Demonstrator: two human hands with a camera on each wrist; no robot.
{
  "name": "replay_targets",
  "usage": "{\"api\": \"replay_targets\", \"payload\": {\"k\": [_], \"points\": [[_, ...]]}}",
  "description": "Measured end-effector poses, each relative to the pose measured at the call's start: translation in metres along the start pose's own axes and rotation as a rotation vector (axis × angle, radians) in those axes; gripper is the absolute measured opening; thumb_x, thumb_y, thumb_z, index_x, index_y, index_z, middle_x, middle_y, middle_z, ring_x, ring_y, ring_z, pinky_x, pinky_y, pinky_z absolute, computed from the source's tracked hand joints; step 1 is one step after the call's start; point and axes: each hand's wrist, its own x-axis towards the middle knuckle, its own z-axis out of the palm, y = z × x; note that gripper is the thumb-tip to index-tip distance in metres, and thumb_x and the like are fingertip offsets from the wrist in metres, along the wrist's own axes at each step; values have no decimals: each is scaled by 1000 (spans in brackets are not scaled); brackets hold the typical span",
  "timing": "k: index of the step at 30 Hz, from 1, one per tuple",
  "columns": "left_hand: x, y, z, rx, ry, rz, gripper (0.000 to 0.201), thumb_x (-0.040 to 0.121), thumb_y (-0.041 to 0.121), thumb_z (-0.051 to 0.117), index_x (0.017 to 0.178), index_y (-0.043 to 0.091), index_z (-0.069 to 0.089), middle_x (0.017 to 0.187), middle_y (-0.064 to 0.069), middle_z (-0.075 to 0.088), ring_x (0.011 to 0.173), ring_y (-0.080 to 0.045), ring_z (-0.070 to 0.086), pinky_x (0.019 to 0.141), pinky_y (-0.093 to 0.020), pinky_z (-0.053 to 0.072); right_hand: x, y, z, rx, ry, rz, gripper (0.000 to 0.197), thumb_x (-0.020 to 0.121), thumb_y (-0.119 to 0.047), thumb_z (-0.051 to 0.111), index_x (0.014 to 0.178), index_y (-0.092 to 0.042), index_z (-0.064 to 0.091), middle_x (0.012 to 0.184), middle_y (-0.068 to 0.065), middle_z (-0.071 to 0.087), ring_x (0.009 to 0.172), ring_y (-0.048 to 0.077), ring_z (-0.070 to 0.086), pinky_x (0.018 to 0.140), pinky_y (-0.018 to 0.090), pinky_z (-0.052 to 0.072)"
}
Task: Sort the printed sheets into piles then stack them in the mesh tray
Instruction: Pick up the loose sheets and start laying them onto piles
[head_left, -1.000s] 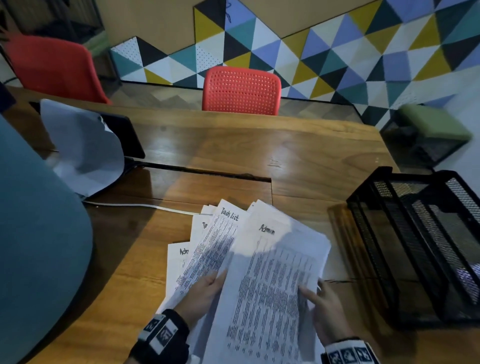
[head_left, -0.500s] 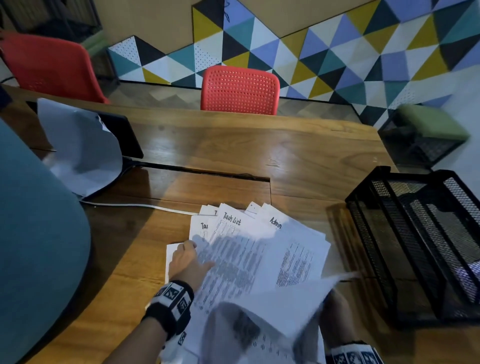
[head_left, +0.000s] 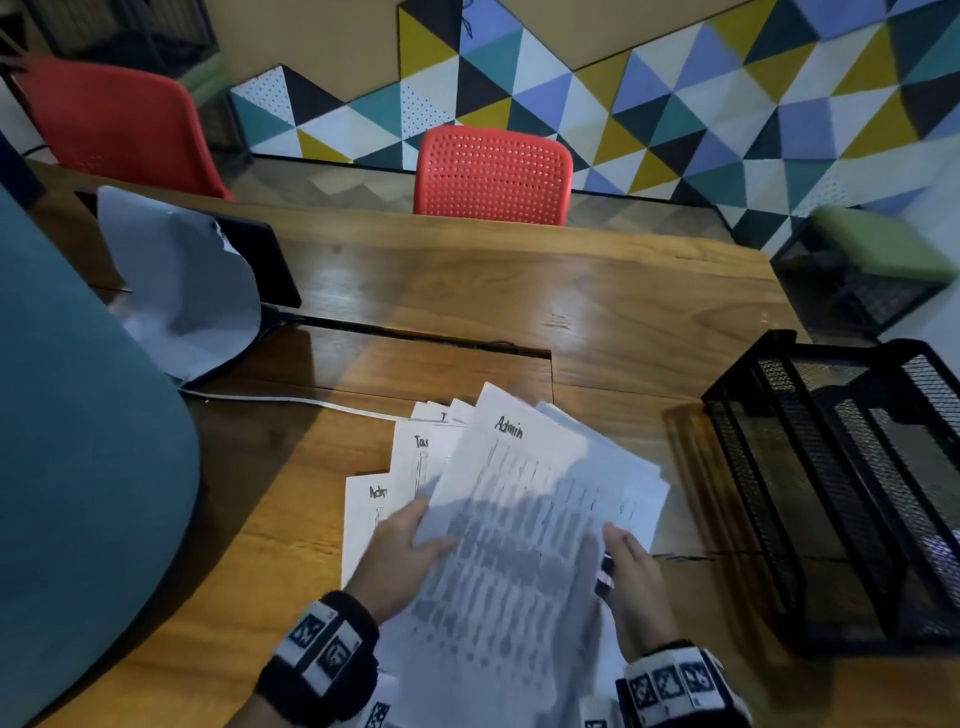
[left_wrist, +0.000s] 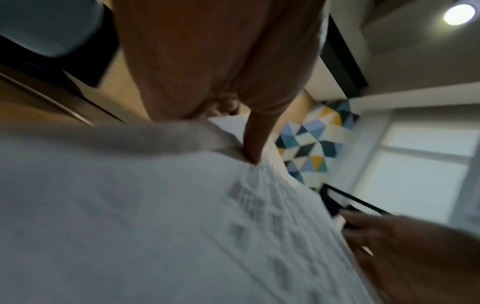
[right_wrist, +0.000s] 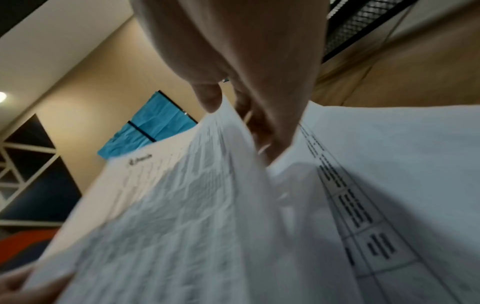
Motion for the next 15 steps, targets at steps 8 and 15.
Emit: {"api": "replay_targets", "payload": {"k": [8,15], "points": [[2,-49,-134,783,596,-365,20,94,14,56,112,5,55,102,-31,65,93,-47,62,74,-44,48,29,37,10,-669,248,55,72,46,-73,77,70,-13,47,69,12,46,67,26,51,56,30,36],[-18,-82,-109,896,615,-563,41,91,2,44,131,-3,37,128,-29,54,113,-46,55,89,-52,47,26,23,25,-705,242,68,59,74,-31,79,113,-2,46,104,15,62,89,31,61,68,29,43]]}}
